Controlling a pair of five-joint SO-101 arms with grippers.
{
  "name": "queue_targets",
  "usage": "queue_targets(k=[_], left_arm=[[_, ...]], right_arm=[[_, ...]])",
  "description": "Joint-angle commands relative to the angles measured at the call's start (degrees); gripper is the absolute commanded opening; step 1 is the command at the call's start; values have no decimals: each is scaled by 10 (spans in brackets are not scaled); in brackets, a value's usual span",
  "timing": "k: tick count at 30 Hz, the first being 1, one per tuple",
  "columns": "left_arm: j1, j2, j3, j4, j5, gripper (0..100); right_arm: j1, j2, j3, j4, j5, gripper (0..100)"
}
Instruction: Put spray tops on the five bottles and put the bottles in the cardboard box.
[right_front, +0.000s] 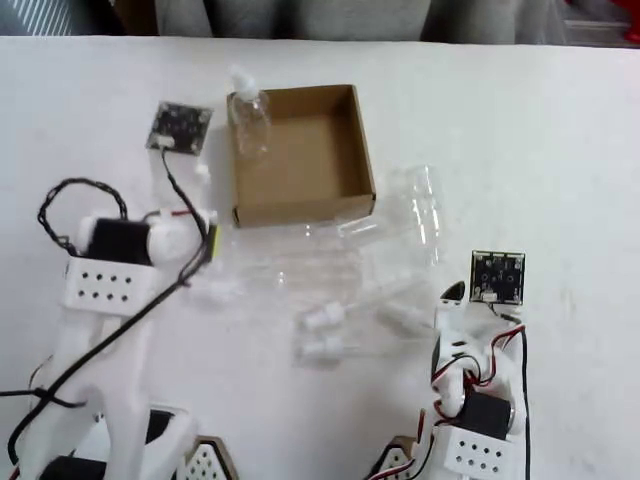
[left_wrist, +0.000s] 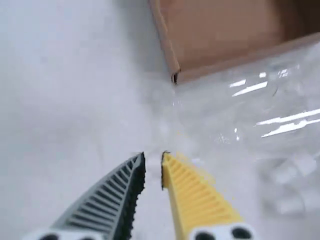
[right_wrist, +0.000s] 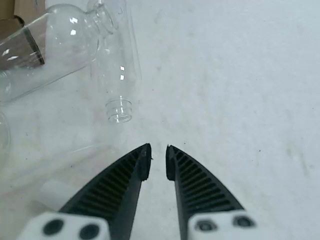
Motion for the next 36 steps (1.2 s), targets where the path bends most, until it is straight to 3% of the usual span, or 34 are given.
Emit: queue_targets(k=[1, 7, 12, 18, 25, 29, 36], left_arm=[[-39, -51, 123, -85, -5, 46], [-138, -145, 314, -241, -5, 22], [-194, -213, 412, -247, -6, 23], [-202, -233, 451, -245, -91, 23], [-200, -233, 453, -250, -93, 23], [-200, -233, 454, -250, -94, 23], [-201, -235, 460, -252, -95, 23]], right_arm=[[2, -6, 5, -5, 2, 34], [-1, -6, 0, -59, 2, 34], [-29, 0, -48, -80, -25, 34], [-87, 26, -132, -79, -31, 34], [-101, 294, -318, -81, -102, 36], [-105, 458, -425, -79, -179, 39], [-178, 655, -534, -64, -283, 40]])
